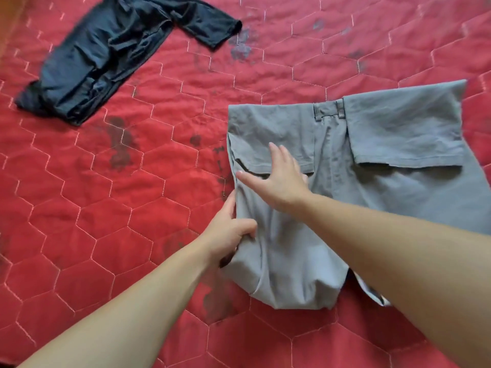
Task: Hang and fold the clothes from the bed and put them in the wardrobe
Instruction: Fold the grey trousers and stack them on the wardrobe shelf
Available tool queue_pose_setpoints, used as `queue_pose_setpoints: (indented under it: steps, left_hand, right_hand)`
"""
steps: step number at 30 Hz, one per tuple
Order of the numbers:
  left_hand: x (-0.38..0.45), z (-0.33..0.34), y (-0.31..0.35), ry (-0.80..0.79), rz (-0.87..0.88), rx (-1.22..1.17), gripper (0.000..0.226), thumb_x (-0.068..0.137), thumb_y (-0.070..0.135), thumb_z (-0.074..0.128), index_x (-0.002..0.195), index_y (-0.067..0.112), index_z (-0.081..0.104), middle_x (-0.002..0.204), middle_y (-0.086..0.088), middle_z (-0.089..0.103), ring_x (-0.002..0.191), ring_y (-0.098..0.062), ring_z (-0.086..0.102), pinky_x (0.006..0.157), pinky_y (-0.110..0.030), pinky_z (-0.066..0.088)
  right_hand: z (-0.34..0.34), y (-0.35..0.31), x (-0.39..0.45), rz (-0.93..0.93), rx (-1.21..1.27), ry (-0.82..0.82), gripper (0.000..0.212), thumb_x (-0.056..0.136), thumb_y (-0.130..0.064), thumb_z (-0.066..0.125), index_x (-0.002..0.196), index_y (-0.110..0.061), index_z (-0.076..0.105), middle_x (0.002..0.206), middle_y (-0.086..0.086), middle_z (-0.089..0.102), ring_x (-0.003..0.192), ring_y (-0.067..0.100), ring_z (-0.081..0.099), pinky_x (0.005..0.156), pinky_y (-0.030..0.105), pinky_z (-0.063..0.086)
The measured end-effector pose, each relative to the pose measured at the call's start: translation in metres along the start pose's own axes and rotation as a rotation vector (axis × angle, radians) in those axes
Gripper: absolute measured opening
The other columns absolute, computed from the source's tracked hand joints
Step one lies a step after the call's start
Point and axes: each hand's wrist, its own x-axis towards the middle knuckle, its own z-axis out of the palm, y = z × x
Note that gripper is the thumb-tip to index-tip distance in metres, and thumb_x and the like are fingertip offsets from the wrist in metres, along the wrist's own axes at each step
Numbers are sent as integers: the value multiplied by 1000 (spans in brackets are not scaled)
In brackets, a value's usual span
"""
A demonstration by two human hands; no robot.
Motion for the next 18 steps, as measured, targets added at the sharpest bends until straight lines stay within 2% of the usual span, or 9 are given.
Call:
queue_pose_setpoints:
  steps: [2,4,6,8,10,13,15,16,18]
  left_hand:
    - [0,10,1,-1,33,63,102,55,1,50,149,35,29,133,3,61,118,-12,59,98,-37,49]
    - [0,18,-1,-2,59,118,97,55,3,51,146,34,34,125,12,64,113,-3,60,96,-37,52]
    - [3,22,1,14,66,164,89,56,7,53,141,32,42,109,16,70,97,1,65,83,-32,55]
    - [6,29,6,7,84,168,85,56,9,52,138,28,45,107,14,69,95,2,64,75,-20,50]
    - [4,42,14,-16,93,142,85,57,7,51,138,32,44,113,11,68,100,0,63,76,-16,48]
    - [-1,71,23,-59,146,137,88,61,8,50,137,50,39,110,17,69,93,-1,66,72,-18,52]
    - [-3,96,33,-111,185,113,93,63,9,51,144,49,30,121,20,65,100,-2,66,78,-22,55]
    - [-2,111,39,-134,207,93,95,64,9,51,148,46,26,128,20,61,102,3,64,78,-19,53]
    - [-2,144,52,-185,244,42,98,66,7,51,150,46,20,129,17,60,88,14,60,65,-8,46]
  right_hand:
    - [0,-15,16,14,-41,-63,109,72,-76,57,153,-23,9,161,1,11,148,21,10,114,53,16]
    - [4,-29,26,80,-7,-113,94,73,-61,67,145,-17,25,149,6,32,139,27,31,109,51,31]
    - [4,-35,34,113,7,-113,47,79,-32,64,119,-14,46,125,7,51,120,30,50,94,39,43]
    - [-3,-32,37,89,2,-63,8,81,-13,52,88,-15,52,99,8,57,100,31,57,77,30,42]
    - [-16,-21,34,52,88,-52,14,79,-5,46,81,-10,58,86,8,61,88,30,59,69,28,43]
    - [-46,6,25,13,346,-83,27,82,-1,44,94,-9,67,73,2,57,66,16,52,55,23,39]
    - [-76,24,17,6,525,-129,23,89,-3,47,97,-10,68,76,2,59,68,13,53,62,23,43]
    - [-92,33,14,11,625,-139,20,92,-4,49,97,-11,68,81,4,63,72,15,57,69,26,48]
    - [-125,52,6,48,826,-127,18,96,-7,51,95,-14,67,88,7,70,76,18,67,75,31,56]
